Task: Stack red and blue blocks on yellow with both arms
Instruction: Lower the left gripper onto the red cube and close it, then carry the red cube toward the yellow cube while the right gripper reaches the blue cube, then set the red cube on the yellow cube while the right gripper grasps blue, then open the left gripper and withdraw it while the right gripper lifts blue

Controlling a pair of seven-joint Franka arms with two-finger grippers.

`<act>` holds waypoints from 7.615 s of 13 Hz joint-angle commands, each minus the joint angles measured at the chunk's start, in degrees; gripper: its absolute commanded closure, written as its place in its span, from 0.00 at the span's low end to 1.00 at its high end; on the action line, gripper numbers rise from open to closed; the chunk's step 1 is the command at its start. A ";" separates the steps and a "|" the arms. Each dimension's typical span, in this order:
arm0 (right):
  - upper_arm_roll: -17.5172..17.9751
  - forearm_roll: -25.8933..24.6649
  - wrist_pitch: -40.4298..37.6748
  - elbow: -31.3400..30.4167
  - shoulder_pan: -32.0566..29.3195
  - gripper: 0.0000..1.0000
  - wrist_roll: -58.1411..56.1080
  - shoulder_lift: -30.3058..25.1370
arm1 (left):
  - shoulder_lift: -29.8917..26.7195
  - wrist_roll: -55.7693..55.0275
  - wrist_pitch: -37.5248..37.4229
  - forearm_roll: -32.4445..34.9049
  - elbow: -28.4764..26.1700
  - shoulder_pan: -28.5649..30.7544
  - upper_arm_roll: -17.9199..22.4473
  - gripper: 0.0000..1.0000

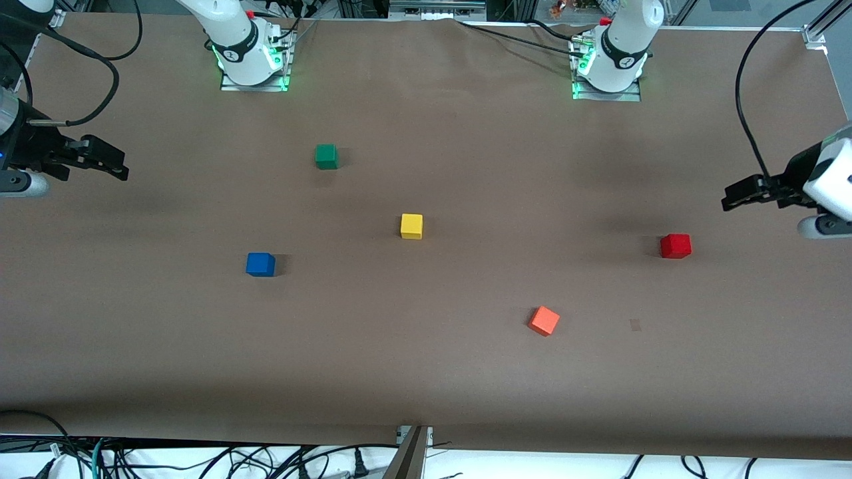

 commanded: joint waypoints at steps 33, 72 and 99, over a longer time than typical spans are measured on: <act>0.86 -1.60 -1.47 -0.17 1.69 0.00 -0.47 2.63 | 10.39 12.61 46.82 3.47 -33.86 8.27 -0.52 0.97; 0.60 7.02 16.21 0.08 8.37 0.74 1.82 23.04 | 37.27 -49.79 30.20 3.38 14.74 -44.47 -7.21 0.97; 3.05 6.05 8.46 0.69 22.08 0.72 19.48 16.35 | 23.23 -23.61 12.45 3.20 20.64 -14.26 -4.75 0.00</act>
